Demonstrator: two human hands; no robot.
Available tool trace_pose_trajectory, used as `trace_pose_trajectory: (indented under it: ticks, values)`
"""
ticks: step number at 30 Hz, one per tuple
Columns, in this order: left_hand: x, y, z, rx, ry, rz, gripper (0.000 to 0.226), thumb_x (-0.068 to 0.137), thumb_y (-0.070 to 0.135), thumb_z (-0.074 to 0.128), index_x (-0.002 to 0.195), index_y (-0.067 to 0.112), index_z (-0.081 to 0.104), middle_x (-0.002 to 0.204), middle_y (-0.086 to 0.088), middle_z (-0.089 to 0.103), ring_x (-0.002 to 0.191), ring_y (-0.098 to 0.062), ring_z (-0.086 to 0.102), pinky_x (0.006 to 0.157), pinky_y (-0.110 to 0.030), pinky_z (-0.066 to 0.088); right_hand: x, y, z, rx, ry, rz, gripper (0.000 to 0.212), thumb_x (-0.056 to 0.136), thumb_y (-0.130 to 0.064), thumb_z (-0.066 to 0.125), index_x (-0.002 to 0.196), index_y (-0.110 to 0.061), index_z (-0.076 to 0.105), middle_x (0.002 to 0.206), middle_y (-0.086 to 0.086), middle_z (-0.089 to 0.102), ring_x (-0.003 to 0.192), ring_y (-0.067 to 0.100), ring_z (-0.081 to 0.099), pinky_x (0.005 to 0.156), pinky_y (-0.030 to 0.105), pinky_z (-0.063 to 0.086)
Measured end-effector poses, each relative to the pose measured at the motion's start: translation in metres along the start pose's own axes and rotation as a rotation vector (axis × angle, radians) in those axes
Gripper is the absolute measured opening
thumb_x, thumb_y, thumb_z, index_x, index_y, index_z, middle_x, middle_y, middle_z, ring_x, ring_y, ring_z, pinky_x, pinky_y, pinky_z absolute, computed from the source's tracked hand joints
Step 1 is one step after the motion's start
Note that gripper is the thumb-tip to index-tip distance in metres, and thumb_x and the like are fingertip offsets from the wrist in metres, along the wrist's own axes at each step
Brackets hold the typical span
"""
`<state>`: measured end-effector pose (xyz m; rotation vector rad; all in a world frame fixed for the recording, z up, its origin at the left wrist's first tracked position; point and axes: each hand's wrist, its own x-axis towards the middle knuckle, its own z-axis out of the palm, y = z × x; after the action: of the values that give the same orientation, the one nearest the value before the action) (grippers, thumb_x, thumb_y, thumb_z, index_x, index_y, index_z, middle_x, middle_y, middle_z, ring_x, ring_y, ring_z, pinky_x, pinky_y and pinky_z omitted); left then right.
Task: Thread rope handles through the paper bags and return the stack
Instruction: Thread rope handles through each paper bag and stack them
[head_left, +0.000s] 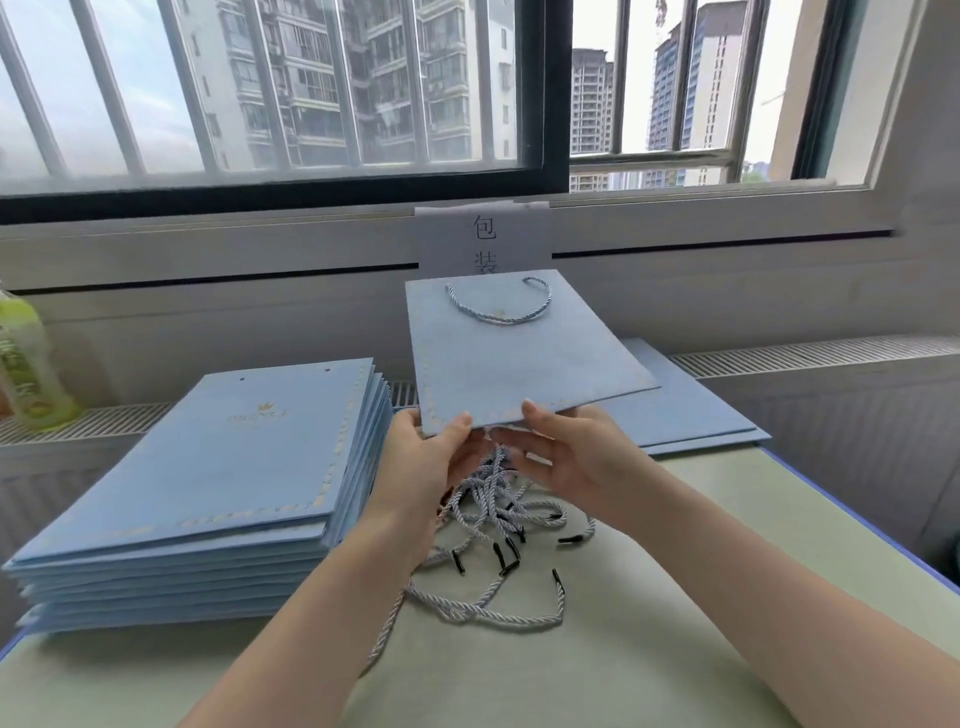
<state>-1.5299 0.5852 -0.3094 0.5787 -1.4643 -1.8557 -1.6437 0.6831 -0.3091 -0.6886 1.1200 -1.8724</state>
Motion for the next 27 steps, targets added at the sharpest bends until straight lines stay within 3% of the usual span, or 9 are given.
trace_pose_trajectory:
  ticks: [3,5,8,12,15,18,21,24,27]
  values:
    - [-0.001,-0.007,-0.003,0.591,-0.066,0.129,0.022,0.095,0.025,0.054,0.111,0.011,0.052,0.103,-0.004,0.065,0.089,-0.017,0.064,0.082,-0.033,0.054,0.006,-0.005,-0.004,0.119,0.331,-0.088,0.01,0.096,0.0,0.045,0.086,-0.003,0.045,0.075,0.014,0.056,0.056,0.016,0.068,0.045,0.018,0.051]
    - [-0.003,-0.018,-0.003,0.895,-0.102,0.243,0.024,0.096,0.028,0.052,0.114,0.013,0.052,0.104,-0.001,0.062,0.096,-0.017,0.06,0.088,-0.04,0.05,0.007,-0.011,-0.015,0.098,0.482,-0.124,0.017,0.096,0.002,0.042,0.08,-0.003,0.044,0.071,0.011,0.053,0.05,0.014,0.064,0.04,0.016,0.047]
    - [-0.006,-0.028,-0.003,1.331,-0.078,0.44,0.028,0.097,0.03,0.046,0.122,0.017,0.047,0.111,0.003,0.057,0.105,-0.017,0.052,0.093,-0.037,0.044,0.006,-0.023,-0.035,0.03,0.63,-0.155,0.02,0.094,0.004,0.04,0.076,-0.003,0.044,0.069,0.01,0.052,0.048,0.012,0.062,0.038,0.015,0.045]
    - [-0.006,-0.031,-0.006,1.434,-0.094,0.371,0.027,0.097,0.032,0.042,0.121,0.02,0.045,0.12,0.002,0.055,0.113,-0.018,0.048,0.097,-0.038,0.041,0.01,-0.032,-0.061,-0.021,0.77,-0.156,0.01,0.09,0.006,0.038,0.087,0.001,0.046,0.069,0.012,0.053,0.043,0.01,0.061,0.04,0.015,0.048]
    - [-0.003,-0.031,-0.007,1.554,-0.111,0.321,0.028,0.097,0.032,0.042,0.122,0.02,0.044,0.125,0.001,0.052,0.118,-0.021,0.044,0.098,-0.038,0.038,0.013,-0.026,-0.074,-0.03,0.816,-0.119,0.021,0.09,0.005,0.039,0.108,-0.001,0.045,0.079,0.012,0.057,0.041,0.011,0.063,0.044,0.017,0.051]
    - [-0.002,-0.03,-0.008,1.58,-0.126,0.29,0.029,0.097,0.031,0.044,0.123,0.018,0.045,0.126,0.0,0.05,0.12,-0.022,0.043,0.1,-0.038,0.037,0.015,-0.021,-0.08,-0.105,0.846,-0.097,0.009,0.093,-0.001,0.044,0.096,0.004,0.051,0.079,0.013,0.061,0.039,0.012,0.062,0.041,0.017,0.051]
    - [-0.001,-0.03,-0.009,1.604,-0.135,0.275,0.03,0.097,0.03,0.044,0.122,0.016,0.048,0.126,-0.002,0.05,0.119,-0.022,0.043,0.1,-0.038,0.036,0.014,-0.02,-0.086,-0.214,0.892,-0.095,0.025,0.097,-0.013,0.045,0.077,0.0,0.052,0.068,0.01,0.06,0.049,0.014,0.058,0.034,0.014,0.044]
    - [-0.002,-0.029,-0.008,1.62,-0.143,0.271,0.031,0.097,0.031,0.042,0.123,0.015,0.048,0.127,-0.002,0.049,0.12,-0.023,0.042,0.101,-0.038,0.036,0.013,-0.02,-0.089,-0.213,0.916,-0.083,0.023,0.097,-0.016,0.046,0.083,0.0,0.052,0.071,0.01,0.061,0.051,0.013,0.058,0.034,0.013,0.042]
    - [-0.001,-0.03,-0.008,1.615,-0.155,0.269,0.032,0.097,0.032,0.041,0.124,0.015,0.049,0.128,-0.003,0.049,0.121,-0.023,0.041,0.101,-0.039,0.036,0.014,-0.018,-0.091,-0.076,0.89,-0.108,0.015,0.097,-0.013,0.048,0.102,0.0,0.045,0.081,0.014,0.062,0.043,0.012,0.062,0.039,0.018,0.049]
